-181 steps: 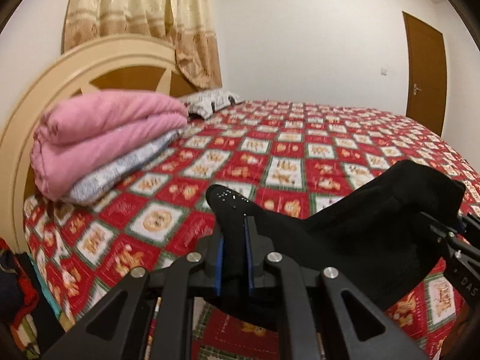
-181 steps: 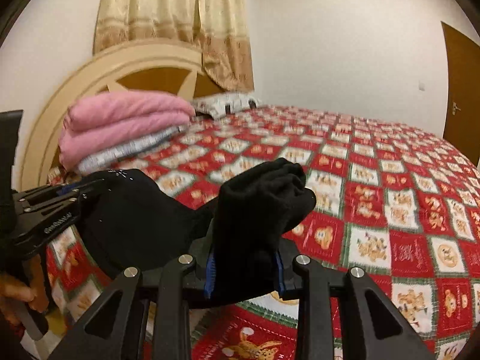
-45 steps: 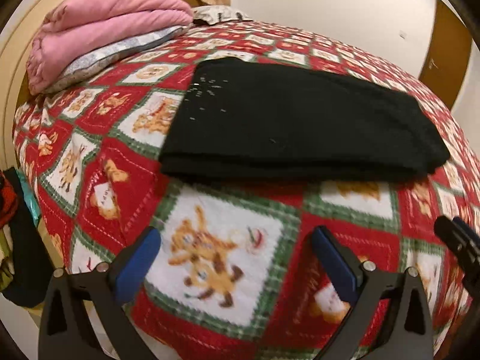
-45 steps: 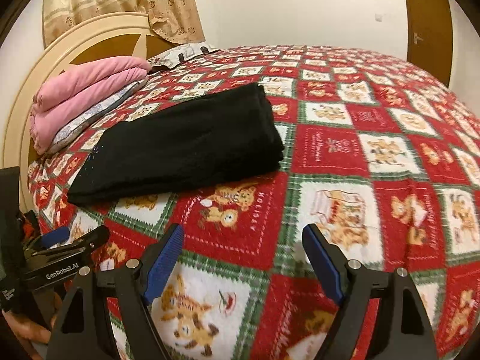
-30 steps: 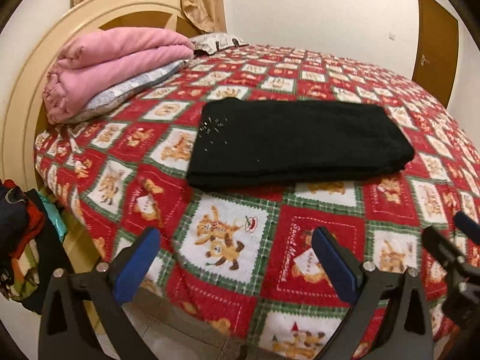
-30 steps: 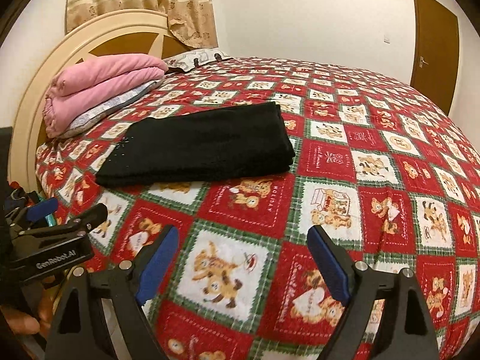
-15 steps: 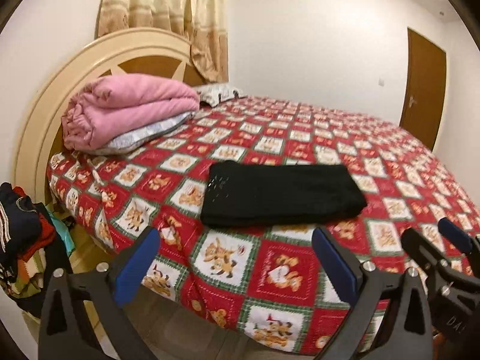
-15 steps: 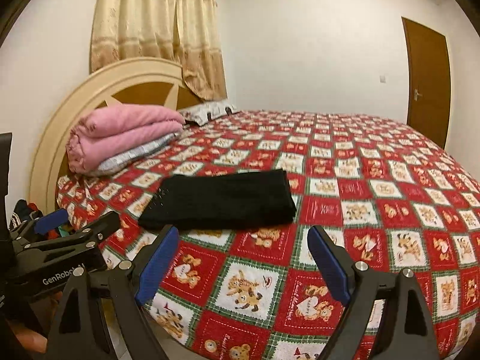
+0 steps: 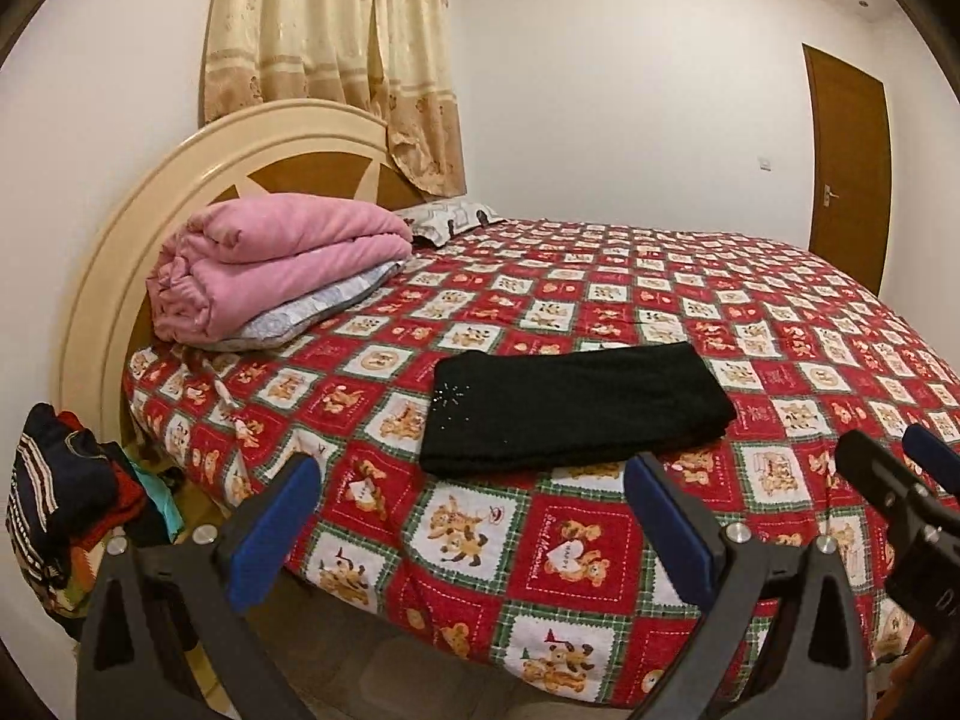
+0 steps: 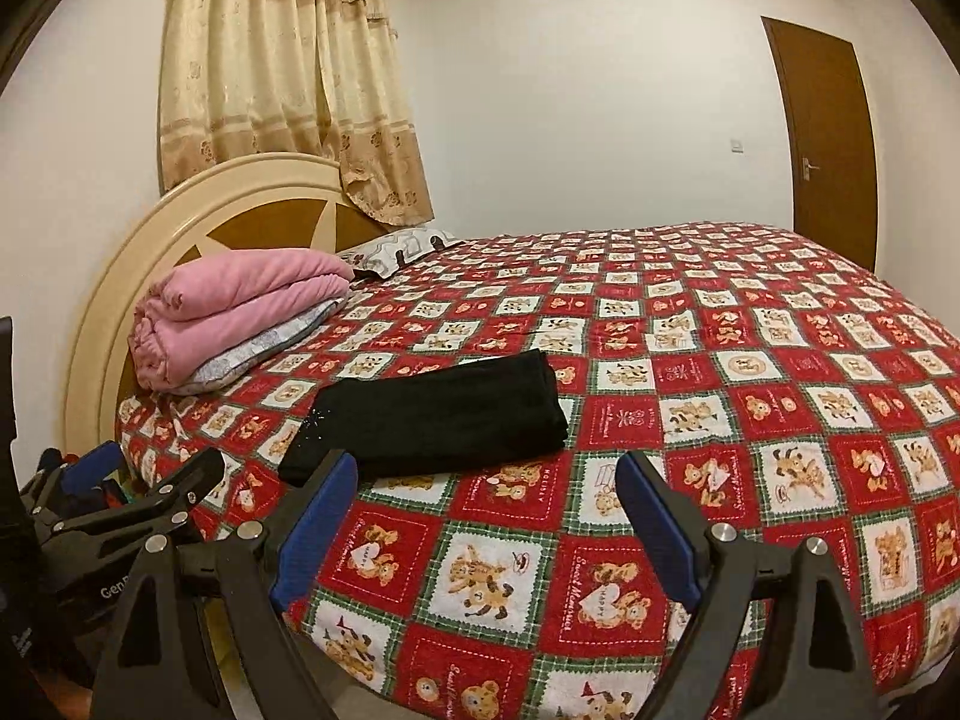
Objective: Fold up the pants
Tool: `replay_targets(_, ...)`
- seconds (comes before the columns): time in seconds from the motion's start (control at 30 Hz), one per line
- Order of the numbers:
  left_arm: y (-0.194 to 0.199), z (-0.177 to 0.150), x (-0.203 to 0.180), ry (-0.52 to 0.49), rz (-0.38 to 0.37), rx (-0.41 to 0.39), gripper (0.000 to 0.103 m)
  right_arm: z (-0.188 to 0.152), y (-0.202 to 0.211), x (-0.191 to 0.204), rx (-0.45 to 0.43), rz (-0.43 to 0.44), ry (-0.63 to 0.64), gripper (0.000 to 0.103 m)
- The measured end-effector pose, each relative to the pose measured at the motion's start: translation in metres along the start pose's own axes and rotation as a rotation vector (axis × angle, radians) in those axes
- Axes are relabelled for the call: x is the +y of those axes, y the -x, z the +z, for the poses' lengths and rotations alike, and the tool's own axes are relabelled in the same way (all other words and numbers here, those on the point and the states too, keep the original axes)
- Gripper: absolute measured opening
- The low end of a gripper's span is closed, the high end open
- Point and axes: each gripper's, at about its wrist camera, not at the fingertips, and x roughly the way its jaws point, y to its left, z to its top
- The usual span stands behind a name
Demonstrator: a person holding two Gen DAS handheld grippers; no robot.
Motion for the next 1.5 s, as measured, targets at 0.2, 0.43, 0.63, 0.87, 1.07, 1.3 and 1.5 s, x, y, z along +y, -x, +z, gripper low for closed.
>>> replay_targets(0.2,0.002,0.001,0.0,-0.004,0.012,-0.007,0.103,-0.001,0.002,0.006,-0.004,0.006,0.023,0.089)
replay_targets(0.43,0.005,0.002,-0.001,-0.01,0.018,-0.019,0.103,-0.001,0.002,0.006,-0.006,0.009,0.024,0.089)
replay_targets(0.63,0.005,0.002,-0.001,-0.008,0.02,-0.017,0.103,-0.002,0.003,0.005,-0.006,0.009,0.019,0.089)
replay_targets(0.87,0.005,0.001,-0.001,-0.012,0.019,-0.02,0.103,-0.001,0.005,0.005,-0.018,0.005,0.018,0.089)
replay_targets(1.07,0.009,0.005,-0.004,-0.02,0.032,-0.05,0.103,0.0,0.007,0.005,-0.027,-0.002,0.016,0.089)
replay_targets(1.3,0.018,0.009,-0.003,-0.013,0.005,-0.086,0.103,0.001,0.008,0.003,-0.035,-0.006,0.003,0.089)
replay_targets(1.5,0.02,0.011,-0.005,-0.017,0.031,-0.092,0.103,0.001,0.01,0.002,-0.044,-0.012,0.0,0.089)
